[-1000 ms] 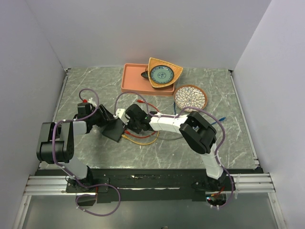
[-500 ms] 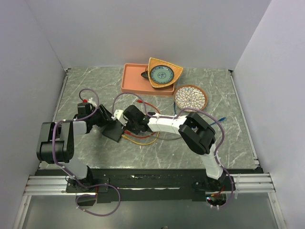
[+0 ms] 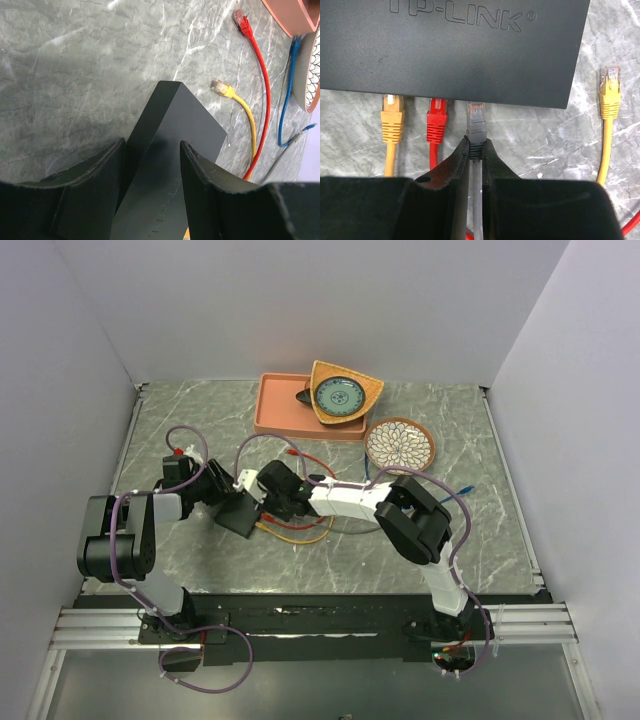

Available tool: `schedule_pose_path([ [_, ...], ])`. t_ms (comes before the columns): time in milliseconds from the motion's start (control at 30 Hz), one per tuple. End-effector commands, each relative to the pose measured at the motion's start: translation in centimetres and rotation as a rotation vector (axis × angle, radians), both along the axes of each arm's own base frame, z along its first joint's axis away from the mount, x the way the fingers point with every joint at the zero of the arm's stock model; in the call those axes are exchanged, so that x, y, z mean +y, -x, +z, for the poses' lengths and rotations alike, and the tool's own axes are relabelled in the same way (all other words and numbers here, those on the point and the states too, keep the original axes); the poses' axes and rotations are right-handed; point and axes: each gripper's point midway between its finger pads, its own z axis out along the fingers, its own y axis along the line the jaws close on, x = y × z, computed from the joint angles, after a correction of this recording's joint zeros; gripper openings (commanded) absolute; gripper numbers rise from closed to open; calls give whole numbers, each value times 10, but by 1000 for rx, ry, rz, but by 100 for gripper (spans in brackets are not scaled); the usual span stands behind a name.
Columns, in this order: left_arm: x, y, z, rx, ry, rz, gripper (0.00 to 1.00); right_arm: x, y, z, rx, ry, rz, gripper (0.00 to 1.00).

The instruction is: Insert the plug into the switch port

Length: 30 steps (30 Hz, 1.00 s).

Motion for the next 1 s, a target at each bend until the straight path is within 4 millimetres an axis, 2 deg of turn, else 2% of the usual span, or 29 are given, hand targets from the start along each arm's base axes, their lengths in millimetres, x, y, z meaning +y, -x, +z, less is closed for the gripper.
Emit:
schedule_pose_path([
  [0, -8, 11, -8, 38, 16, -50, 54, 34, -15, 22, -71, -86, 9, 0],
  [233, -9, 11, -6, 32, 22, -57, 54, 28, -28, 10, -106, 3, -9, 0],
  [333, -10, 12, -7, 31, 25, -58, 55, 28, -32, 12, -122, 7, -17, 0],
  [500, -13, 11, -5, 24, 39, -78, 55, 34, -34, 27, -141, -34, -13, 0],
  [667, -15, 11, -3, 16, 50, -88, 55, 43, -32, 31, -143, -42, 15, 0],
  [967, -23, 12, 9, -31, 96, -124, 57, 57, -10, 31, -123, -54, 101, 0],
])
